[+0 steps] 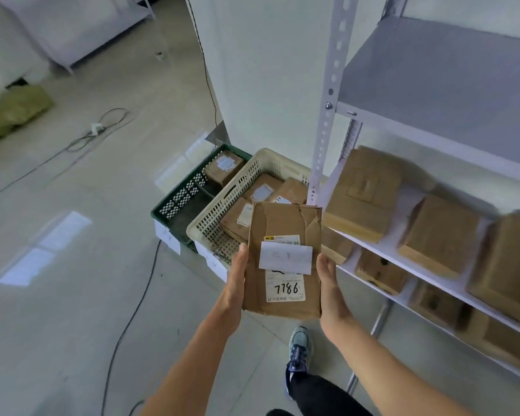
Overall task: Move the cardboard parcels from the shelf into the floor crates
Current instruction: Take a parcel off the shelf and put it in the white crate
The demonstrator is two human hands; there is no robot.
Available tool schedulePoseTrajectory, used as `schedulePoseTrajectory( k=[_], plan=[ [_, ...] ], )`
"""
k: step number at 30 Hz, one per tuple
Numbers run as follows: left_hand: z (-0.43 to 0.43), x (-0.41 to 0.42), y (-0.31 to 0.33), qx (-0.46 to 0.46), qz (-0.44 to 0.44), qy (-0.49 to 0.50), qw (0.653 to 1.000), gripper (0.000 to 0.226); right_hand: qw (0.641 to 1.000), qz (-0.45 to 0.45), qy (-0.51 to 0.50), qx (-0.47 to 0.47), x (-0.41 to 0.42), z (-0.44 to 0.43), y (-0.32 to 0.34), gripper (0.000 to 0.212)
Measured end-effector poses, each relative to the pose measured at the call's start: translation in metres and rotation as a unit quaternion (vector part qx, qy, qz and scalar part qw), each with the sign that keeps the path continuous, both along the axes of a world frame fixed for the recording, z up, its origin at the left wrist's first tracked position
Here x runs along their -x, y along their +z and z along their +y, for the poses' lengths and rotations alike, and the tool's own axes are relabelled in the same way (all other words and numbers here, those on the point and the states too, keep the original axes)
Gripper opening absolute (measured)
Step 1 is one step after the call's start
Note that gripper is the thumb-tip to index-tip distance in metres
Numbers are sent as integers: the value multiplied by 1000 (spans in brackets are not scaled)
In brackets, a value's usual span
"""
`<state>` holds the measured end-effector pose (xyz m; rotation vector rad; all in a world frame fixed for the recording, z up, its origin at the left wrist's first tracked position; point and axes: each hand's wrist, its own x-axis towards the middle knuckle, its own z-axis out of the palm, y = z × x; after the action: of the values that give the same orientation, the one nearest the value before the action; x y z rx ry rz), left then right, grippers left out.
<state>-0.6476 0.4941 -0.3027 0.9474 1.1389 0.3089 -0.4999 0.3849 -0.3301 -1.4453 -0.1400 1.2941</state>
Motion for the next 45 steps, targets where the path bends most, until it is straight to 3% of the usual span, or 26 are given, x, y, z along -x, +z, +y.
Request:
schedulePoseTrajectory(
  k=[3, 12, 16, 19, 21, 23, 26, 30, 32, 37, 45],
  plan=[
    [53, 16, -16, 26, 29, 7, 999, 75, 999, 16, 13, 28, 13, 47, -15, 42],
    [197, 31, -83, 65, 80, -38, 994, 63, 994, 42, 15, 98, 37, 166, -75, 34],
    [265, 23, -130, 64, 99, -84, 989, 63, 987, 70, -29, 145, 40, 218, -122, 48],
    [316, 12, -180, 53, 107, -134, 984, 63, 979, 79, -87, 164, 43, 259, -165, 42],
    [343, 3, -213, 78, 119, -185, 972, 59, 973, 83, -115, 183, 41, 282, -195, 49],
    [362, -4, -245, 113, 139, -228, 957, 69, 965, 94, -136, 203, 40, 297, -226, 59],
    [372, -18, -300, 162, 143, -273, 937, 83, 951, 128, -179, 215, 33, 305, -279, 73],
    [383, -34, -366, 189, 134, -307, 923, 52, 939, 139, -201, 242, 27, 316, -342, 80],
    [387, -42, -394, 193, 133, -308, 922, 50, 931, 130, -211, 268, 27, 319, -369, 84],
    [387, -61, -448, 210, 150, -309, 915, 65, 919, 113, -227, 302, 19, 331, -416, 104],
    [378, -79, -501, 214, 175, -275, 921, 72, 893, 60, -285, 343, 29, 344, -457, 53]
  ],
)
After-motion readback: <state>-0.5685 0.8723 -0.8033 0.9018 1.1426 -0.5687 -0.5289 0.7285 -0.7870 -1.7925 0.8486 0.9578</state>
